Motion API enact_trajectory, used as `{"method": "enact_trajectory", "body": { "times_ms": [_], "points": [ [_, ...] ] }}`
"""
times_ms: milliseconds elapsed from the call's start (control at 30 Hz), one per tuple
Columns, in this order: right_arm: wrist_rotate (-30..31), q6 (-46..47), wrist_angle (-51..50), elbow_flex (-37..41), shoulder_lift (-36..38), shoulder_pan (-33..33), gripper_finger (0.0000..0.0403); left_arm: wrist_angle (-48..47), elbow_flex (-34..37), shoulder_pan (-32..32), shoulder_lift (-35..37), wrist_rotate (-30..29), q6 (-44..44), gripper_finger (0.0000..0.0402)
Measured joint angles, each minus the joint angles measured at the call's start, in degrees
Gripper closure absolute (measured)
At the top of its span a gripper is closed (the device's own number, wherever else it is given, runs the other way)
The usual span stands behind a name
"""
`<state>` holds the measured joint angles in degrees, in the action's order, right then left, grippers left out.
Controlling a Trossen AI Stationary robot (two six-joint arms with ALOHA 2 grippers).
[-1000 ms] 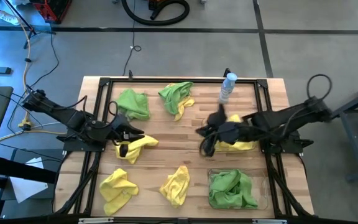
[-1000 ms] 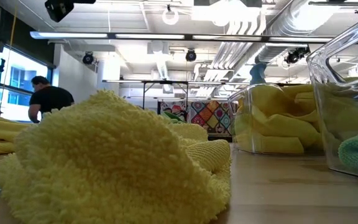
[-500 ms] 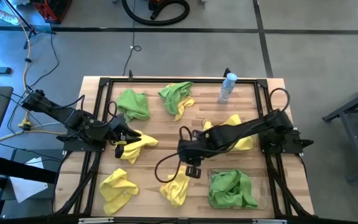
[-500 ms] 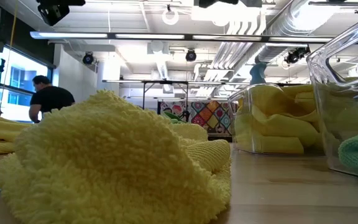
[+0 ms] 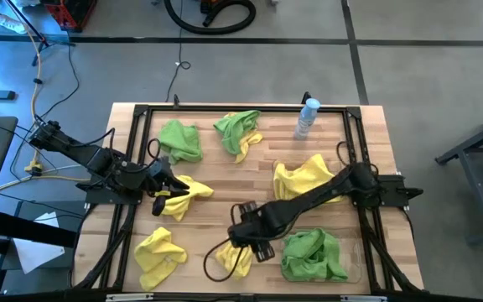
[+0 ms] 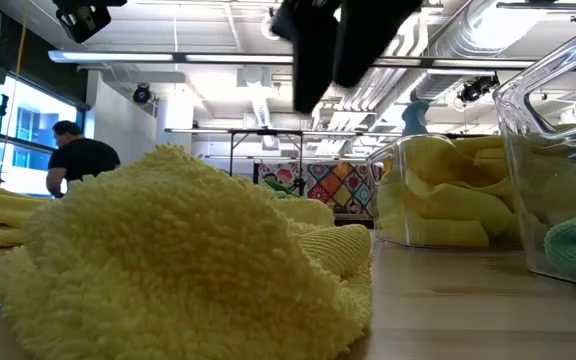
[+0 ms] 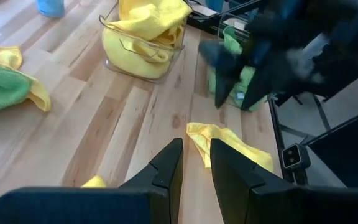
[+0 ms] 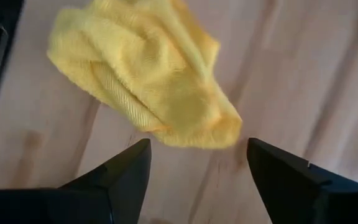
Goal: Sort microfiber towel by color & place in baskets
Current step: Put the yellow microfiber towel into the top transparent bin
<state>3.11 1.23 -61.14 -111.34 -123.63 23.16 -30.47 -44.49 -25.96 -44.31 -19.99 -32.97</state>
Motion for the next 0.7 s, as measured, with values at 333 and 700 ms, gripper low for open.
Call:
{"method": "enact_trajectory", "body": {
  "times_ms": [333, 700],
  "points": [
    [-0.49, -10.23, 10.83, 0.07, -7.06, 0.22, 0.0139, -0.76, 0.0, 0.0, 0.0, 2.15, -1.33, 0.0335],
    [-6.53, -17.02, 26.52, -0.41, -17.0, 2.45, 0.0154, -2.78, 0.0, 0.0, 0.0, 3.37, -2.96, 0.0335]
  ]
}}
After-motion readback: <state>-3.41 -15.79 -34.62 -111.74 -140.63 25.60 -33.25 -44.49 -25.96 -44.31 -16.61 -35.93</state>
